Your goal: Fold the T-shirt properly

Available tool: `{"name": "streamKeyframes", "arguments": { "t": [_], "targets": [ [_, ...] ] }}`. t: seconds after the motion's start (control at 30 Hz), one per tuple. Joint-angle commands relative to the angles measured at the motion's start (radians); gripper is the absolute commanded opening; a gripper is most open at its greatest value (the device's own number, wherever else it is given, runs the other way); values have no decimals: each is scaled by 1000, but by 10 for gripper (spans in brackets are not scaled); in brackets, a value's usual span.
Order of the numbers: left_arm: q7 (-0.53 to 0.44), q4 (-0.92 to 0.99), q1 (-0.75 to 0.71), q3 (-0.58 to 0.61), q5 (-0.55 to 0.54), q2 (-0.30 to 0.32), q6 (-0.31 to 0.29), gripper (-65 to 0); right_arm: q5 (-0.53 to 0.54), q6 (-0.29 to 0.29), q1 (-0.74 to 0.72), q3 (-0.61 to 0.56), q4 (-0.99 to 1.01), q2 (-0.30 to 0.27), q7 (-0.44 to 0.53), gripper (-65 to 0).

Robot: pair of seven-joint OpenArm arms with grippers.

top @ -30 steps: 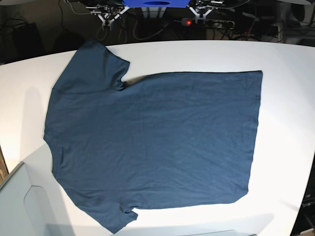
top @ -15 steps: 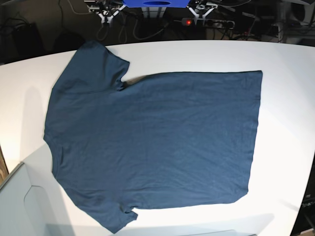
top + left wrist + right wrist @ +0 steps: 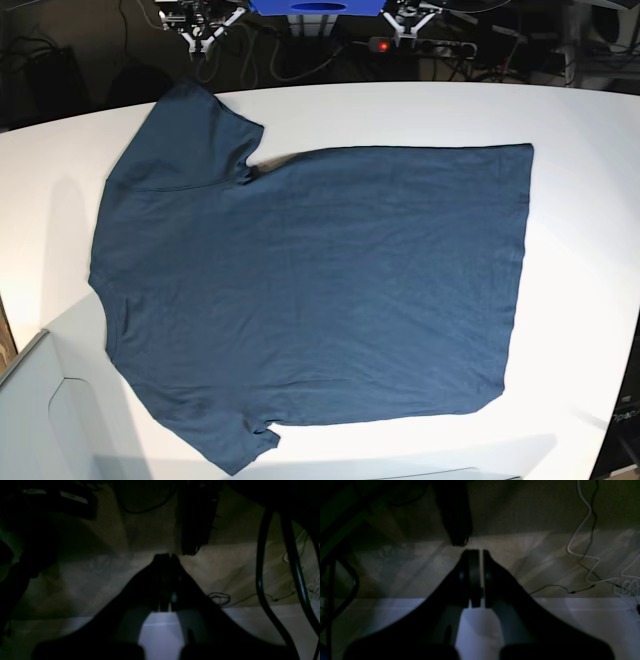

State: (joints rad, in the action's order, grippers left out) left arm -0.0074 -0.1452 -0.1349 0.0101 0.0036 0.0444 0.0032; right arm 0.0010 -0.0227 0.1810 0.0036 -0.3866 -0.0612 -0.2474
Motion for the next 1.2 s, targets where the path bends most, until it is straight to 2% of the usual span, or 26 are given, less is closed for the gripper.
{"name": "streamKeyframes", "arguments": {
  "t": [0.0,0.43,0.6,0.7,0.93,1.1,1.17],
  "targets": [
    [1,-1,-7,1,0,-1,-1,-650,-2,22,4,-1,-4,-2,-7,-650],
    [-1,-14,-24,1,-4,1,-1,-650,-2,23,21,-1,-10,-4,1,-650],
    [7,-224,-148,-8,-7,8,-1,-650,-3,23,71,-1,-67,-24,1,-650],
    [8,-383,-266,-8,-9,13,-1,-650,-3,23,196,-1,-275,-50,-5,-650],
    [8,-802,-526,-9,-11,71,-1,-650,-3,20,519,3,-808,-122,-8,-650],
    [8,-1172,-721,-9,-11,110,-1,-650,-3,19,694,9,-1130,-177,-13,-650],
    [8,-1303,-780,-11,-11,128,1,-650,-3,19,743,29,-1259,-191,-51,-650]
  ]
}}
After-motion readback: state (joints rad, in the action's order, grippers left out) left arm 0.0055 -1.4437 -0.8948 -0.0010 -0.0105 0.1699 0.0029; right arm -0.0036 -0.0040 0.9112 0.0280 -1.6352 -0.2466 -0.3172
